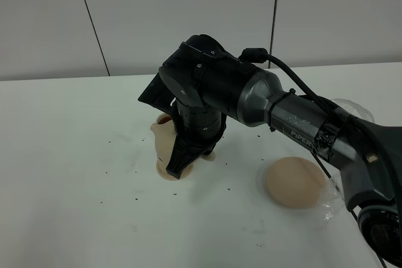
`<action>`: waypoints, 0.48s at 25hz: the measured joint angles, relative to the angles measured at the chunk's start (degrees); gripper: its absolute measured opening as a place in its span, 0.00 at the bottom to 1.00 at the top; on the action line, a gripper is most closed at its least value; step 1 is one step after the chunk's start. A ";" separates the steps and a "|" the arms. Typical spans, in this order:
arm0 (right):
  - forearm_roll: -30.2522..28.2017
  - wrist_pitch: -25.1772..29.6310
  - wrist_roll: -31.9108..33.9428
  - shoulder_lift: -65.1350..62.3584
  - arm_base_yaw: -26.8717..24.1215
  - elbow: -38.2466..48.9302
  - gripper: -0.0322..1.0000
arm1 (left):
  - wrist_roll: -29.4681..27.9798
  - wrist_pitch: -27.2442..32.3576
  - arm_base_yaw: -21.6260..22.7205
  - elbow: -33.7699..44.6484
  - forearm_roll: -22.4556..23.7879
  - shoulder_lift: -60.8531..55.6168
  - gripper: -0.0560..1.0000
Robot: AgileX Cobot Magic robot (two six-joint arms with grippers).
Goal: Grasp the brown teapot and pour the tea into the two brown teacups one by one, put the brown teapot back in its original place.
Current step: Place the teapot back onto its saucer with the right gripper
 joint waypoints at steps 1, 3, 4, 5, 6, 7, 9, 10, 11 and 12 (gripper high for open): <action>0.00 0.00 0.14 0.00 0.00 0.00 0.12 | 0.00 0.00 0.00 0.00 0.00 0.00 0.29; -0.04 0.00 0.20 0.00 0.00 0.00 0.12 | 0.07 0.00 0.00 0.00 0.00 0.00 0.29; 0.03 0.00 0.26 0.00 0.00 0.00 0.12 | 0.06 0.00 0.00 0.00 0.00 0.00 0.29; 0.18 0.00 0.39 0.00 0.00 0.00 0.12 | 0.06 0.00 0.00 0.00 0.00 0.00 0.29; 0.44 0.00 0.40 0.00 0.00 0.00 0.12 | 0.06 0.00 0.00 0.00 0.00 0.00 0.29; 0.73 0.00 0.48 0.00 0.00 0.00 0.12 | 0.06 0.00 0.00 0.00 0.00 0.00 0.29; 1.68 0.00 0.50 0.00 0.00 0.00 0.12 | 0.06 0.00 0.00 0.00 0.00 0.00 0.29; 2.10 0.00 0.54 0.00 0.00 0.00 0.12 | 0.06 0.00 0.00 0.00 0.00 0.00 0.29; 2.31 0.00 0.54 0.00 0.00 0.00 0.12 | 0.06 0.00 0.00 0.00 0.00 0.00 0.29; 2.37 0.00 0.60 0.00 0.00 0.00 0.12 | 0.06 0.00 0.00 0.00 0.00 0.00 0.29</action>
